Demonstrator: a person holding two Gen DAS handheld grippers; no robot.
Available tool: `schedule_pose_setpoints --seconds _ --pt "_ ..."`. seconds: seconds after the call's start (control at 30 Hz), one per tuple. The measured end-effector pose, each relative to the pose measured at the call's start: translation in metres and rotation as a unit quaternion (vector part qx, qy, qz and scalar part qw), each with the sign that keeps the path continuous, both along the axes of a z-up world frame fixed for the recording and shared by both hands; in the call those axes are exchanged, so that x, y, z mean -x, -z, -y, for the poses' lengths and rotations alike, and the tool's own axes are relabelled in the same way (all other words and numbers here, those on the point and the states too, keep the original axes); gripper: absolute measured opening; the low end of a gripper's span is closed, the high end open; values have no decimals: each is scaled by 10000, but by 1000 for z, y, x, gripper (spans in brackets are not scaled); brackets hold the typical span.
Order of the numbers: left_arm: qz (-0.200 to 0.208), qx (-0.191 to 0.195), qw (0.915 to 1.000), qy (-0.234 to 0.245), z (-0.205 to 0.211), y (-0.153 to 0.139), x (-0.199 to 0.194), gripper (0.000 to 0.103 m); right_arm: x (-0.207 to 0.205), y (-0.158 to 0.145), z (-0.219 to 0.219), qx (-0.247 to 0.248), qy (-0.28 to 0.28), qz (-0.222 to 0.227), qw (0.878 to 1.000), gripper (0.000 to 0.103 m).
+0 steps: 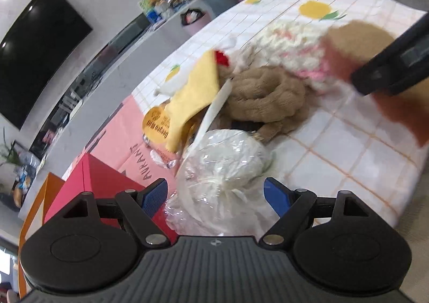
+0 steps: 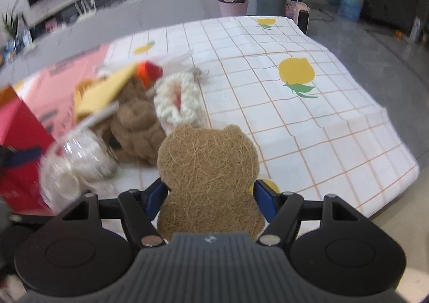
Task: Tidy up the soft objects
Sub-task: 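Grasp the plastic-wrapped white bundle with the left gripper while the right gripper lifts the pad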
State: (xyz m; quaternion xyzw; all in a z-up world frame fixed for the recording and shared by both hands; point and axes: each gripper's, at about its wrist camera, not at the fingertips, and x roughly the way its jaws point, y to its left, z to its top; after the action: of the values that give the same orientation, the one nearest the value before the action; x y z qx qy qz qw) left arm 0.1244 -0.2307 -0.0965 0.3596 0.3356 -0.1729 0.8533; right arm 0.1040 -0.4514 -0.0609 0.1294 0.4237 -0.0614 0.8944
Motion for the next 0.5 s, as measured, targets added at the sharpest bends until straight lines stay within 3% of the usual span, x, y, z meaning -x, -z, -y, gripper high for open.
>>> schedule_pose_setpoints --seconds 0.1,0.33,0.5 --pt "35 -73 10000 11 0 3 -7 96 -2 2 3 -73 59 -44 9999 70" --pt "-343 -35 9992 -204 6 17 -25 98 -2 4 -1 -25 -7 -107 9999 70" --pt "-398 233 9987 -224 5 15 -30 98 -4 7 3 -148 3 -194 9997 70"
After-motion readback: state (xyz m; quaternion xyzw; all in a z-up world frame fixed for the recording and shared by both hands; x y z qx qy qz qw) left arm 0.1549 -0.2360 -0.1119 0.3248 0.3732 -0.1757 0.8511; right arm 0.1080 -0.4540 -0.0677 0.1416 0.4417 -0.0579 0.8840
